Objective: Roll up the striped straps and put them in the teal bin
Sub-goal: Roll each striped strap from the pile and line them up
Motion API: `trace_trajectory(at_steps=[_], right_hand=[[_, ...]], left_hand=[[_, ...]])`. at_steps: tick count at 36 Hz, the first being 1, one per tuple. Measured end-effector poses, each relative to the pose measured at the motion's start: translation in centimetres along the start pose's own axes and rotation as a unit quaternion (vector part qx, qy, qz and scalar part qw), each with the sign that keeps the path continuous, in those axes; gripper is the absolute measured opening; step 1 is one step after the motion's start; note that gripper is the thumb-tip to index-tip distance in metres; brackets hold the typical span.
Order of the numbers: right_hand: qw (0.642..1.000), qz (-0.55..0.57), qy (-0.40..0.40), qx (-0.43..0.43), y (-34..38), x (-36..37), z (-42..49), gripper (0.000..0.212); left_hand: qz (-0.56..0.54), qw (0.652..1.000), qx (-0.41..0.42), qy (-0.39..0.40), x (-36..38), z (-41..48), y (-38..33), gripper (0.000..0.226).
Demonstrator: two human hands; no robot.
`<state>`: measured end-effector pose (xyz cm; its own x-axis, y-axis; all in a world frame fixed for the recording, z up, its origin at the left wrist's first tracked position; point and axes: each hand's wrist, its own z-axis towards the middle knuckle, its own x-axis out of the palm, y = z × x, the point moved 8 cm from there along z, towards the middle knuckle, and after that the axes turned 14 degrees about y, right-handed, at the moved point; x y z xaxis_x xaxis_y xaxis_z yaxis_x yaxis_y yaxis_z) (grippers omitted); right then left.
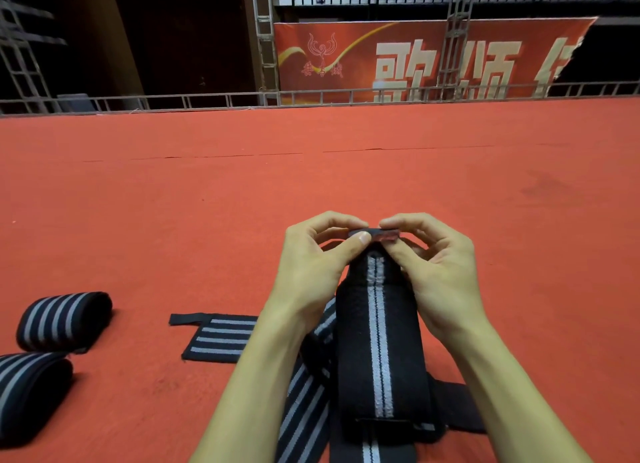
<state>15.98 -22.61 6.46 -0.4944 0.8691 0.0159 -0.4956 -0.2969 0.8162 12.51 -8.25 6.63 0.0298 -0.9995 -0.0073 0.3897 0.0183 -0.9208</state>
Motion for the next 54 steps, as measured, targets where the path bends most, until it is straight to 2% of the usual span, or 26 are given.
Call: trace_trajectory(at_steps=[6, 9, 13, 15, 18, 21, 30, 38, 42, 48, 54], right_hand=[[0.998, 0.030, 0.028, 0.050, -1.0, 0.1, 0.1, 0.012], [0.997, 0.028, 0.041, 0.062, -0.9, 0.4, 0.1, 0.029], [0.998, 0.005, 0.004, 0.066, -0.7, 0.3, 0.0, 0.016], [0.998, 0.001, -0.001, 0.058, -0.5, 0.2, 0.0, 0.003], [0.999, -0.008, 0.000, 0.043, -0.1, 0.1, 0.0, 0.019], [0.999, -0.011, 0.001, 0.034, 0.2, 0.1, 0.0, 0.024], [0.999, -0.045, -0.011, 0.014, 0.6, -0.2, 0.1, 0.027], [0.998, -0.058, -0.014, 0.005, 0.8, -0.3, 0.1, 0.030], [0.998, -0.067, -0.019, 0.002, 0.8, -0.5, 0.1, 0.031], [0.998, -0.056, -0.018, 0.015, 0.4, -0.3, 0.1, 0.029], [0.999, -0.036, 0.000, 0.040, 0.2, -0.1, 0.0, 0.018]], left_hand=[[0.010, 0.999, 0.039, -0.020, -0.5, -0.1, -0.8, 0.020], [0.022, 0.998, 0.060, -0.018, -0.3, -0.2, -1.2, 0.021], [0.042, 0.996, 0.081, -0.013, -0.1, -0.1, -1.3, 0.024], [0.052, 0.995, 0.087, -0.011, 0.0, 0.0, -1.2, 0.024], [0.063, 0.994, 0.090, -0.007, 0.1, -0.1, -1.3, 0.025], [0.066, 0.994, 0.091, -0.002, 0.3, 0.0, -1.3, 0.028], [0.040, 0.996, 0.077, 0.012, 0.5, 0.0, -1.2, 0.026], [0.002, 1.000, 0.002, 0.030, 0.6, 0.1, 0.1, 0.006], [0.018, 1.000, 0.005, 0.025, 0.4, 0.1, 0.1, 0.018], [0.039, 0.999, 0.033, 0.004, 0.3, -0.2, -0.8, 0.023], [0.044, 0.997, 0.060, -0.003, 0.1, -0.1, -1.1, 0.025]])
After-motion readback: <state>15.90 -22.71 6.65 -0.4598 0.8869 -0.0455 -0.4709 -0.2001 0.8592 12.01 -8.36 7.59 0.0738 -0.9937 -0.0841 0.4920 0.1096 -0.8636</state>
